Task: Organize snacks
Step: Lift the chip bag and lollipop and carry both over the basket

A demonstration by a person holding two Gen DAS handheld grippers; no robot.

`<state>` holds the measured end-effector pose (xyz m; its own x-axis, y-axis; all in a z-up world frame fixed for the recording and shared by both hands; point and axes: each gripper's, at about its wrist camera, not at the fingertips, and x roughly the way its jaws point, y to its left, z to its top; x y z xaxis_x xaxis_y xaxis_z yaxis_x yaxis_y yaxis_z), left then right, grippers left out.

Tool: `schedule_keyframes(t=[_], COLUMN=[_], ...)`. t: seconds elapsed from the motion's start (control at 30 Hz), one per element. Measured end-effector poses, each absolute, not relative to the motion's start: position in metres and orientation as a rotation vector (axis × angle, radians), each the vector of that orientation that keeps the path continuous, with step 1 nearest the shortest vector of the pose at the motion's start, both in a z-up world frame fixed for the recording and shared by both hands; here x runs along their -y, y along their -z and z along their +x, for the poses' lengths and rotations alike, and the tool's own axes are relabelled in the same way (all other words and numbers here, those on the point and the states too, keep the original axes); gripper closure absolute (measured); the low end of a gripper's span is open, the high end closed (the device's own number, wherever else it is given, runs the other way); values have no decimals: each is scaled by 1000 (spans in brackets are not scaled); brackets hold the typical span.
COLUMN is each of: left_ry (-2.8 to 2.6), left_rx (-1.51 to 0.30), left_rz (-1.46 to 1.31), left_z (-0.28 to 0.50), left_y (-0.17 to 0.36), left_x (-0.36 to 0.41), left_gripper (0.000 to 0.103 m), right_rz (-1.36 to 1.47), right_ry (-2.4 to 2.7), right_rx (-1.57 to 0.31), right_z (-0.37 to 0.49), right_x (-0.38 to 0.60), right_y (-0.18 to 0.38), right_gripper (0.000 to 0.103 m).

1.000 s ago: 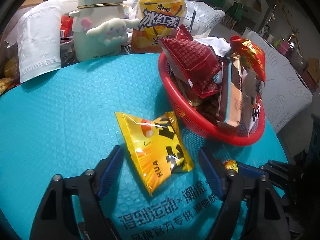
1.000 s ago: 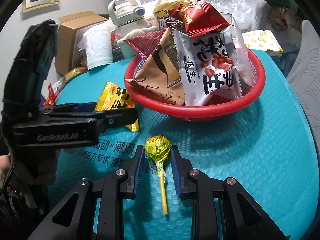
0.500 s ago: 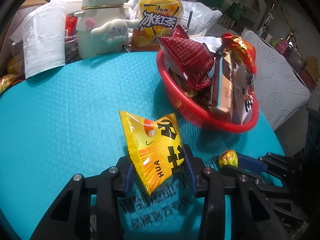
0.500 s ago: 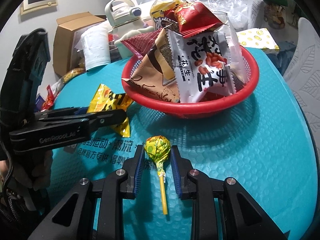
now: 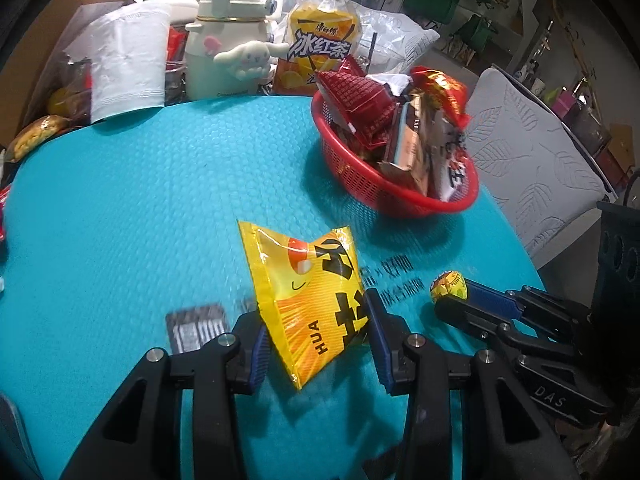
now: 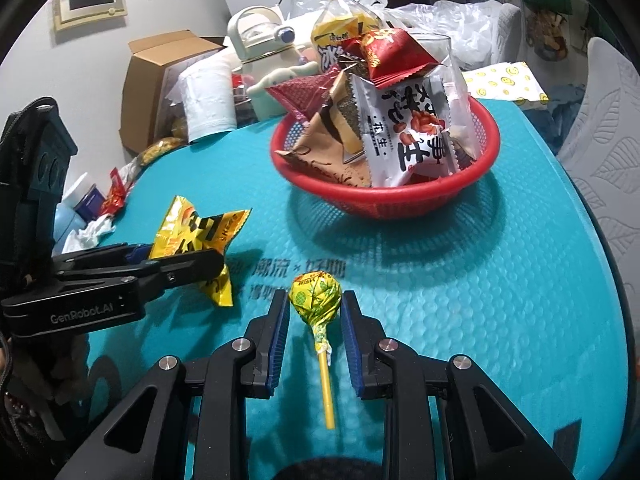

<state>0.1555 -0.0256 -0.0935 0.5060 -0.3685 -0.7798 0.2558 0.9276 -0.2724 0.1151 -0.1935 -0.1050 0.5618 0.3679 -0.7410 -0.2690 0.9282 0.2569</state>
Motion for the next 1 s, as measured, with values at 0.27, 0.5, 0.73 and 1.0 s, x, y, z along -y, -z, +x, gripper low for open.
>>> schedule_keyframes(t=[0.27, 0.5, 0.73, 1.0], left_ry=[380, 393, 411, 421], left_rx=[-932, -879, -828, -767], left_rz=[-128, -118, -112, -91], left_z=[116, 76, 52, 46], left_y=[75, 56, 37, 14], left_x=[24, 26, 32, 39], left_gripper=[62, 62, 62, 62], right_rz=[115, 108, 114, 105], right_ry=[-394, -407, -417, -417], right_rx=[-876, -839, -801, -746], right_z=[87, 54, 27, 14], right_x=[191, 191, 196, 200], right_y=[94, 78, 63, 40], right_gripper=[77, 77, 77, 77])
